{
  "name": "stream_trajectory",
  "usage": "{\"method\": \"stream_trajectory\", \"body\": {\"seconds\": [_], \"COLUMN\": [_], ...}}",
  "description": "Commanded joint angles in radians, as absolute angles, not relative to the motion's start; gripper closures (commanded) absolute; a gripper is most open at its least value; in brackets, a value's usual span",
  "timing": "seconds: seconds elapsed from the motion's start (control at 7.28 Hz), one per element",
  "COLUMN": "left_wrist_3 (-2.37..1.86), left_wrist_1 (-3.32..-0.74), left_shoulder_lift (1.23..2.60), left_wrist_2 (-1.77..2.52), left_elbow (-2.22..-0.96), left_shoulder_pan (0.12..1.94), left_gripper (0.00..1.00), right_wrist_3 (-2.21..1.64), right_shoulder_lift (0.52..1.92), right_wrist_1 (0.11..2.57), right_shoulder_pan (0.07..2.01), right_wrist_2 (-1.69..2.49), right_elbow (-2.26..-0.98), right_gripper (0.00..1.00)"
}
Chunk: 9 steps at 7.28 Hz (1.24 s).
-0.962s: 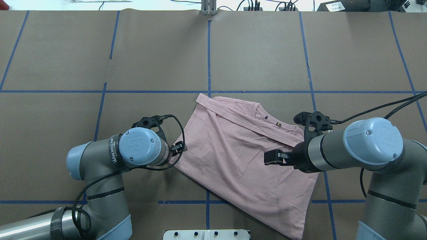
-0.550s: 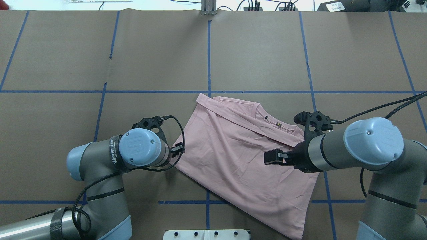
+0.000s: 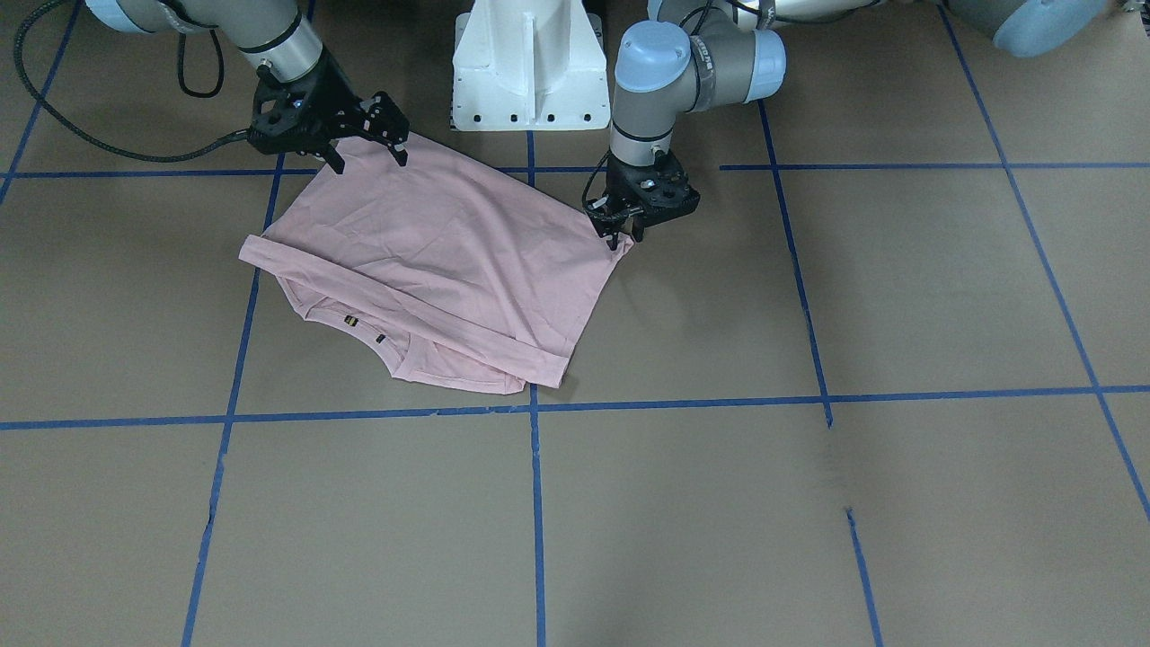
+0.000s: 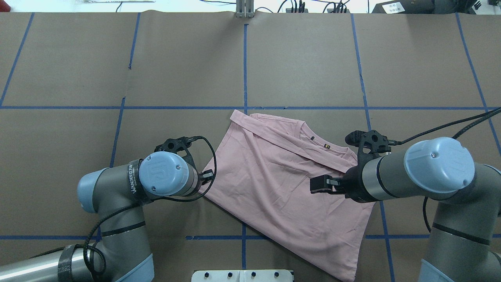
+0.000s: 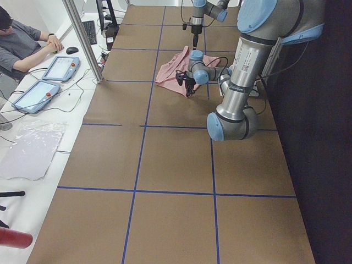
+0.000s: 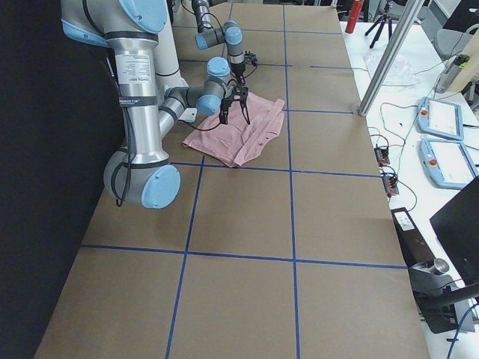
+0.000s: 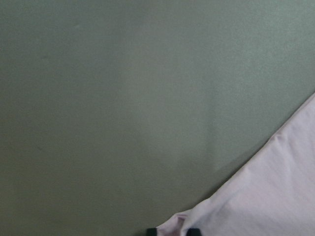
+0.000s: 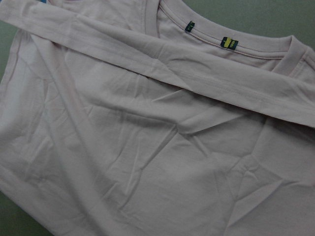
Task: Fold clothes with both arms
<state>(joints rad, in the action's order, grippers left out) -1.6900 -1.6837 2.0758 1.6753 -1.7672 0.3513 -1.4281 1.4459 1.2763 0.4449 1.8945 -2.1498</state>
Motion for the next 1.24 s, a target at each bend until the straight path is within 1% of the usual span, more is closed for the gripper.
{"method": "stream_trajectory", "body": {"seconds": [0.0,0.69,0.82,1.1], "left_wrist_3": [-1.681,-1.527,-1.516,-1.424], "left_wrist_1": [-1.683,-1.683,-1.689,-1.730], "left_shoulder_lift": [2.077,2.080,2.106,2.172], "left_wrist_2": [1.674,1.637,1.593,1.589], "left_elbow": [-1.773,-1.763,-1.731,-1.605], "left_shoulder_pan": [0.353,0.466,0.504,0.596], "left_gripper": [1.00,1.00,1.00,1.00], "right_wrist_3": [-1.428,-1.430,-1.430,-1.430], "right_shoulder_lift": [1.447,1.447,1.447,1.448], "right_wrist_1": [1.276,1.276,1.276,1.276], "right_shoulder_pan": [0.448,0.448,0.451,0.459], "right_wrist_2": [1.893,1.888,1.888,1.887], "right_elbow": [-2.149,-2.148,-2.148,-2.146], "right_gripper": [0.00,0.00,0.00,0.00]}}
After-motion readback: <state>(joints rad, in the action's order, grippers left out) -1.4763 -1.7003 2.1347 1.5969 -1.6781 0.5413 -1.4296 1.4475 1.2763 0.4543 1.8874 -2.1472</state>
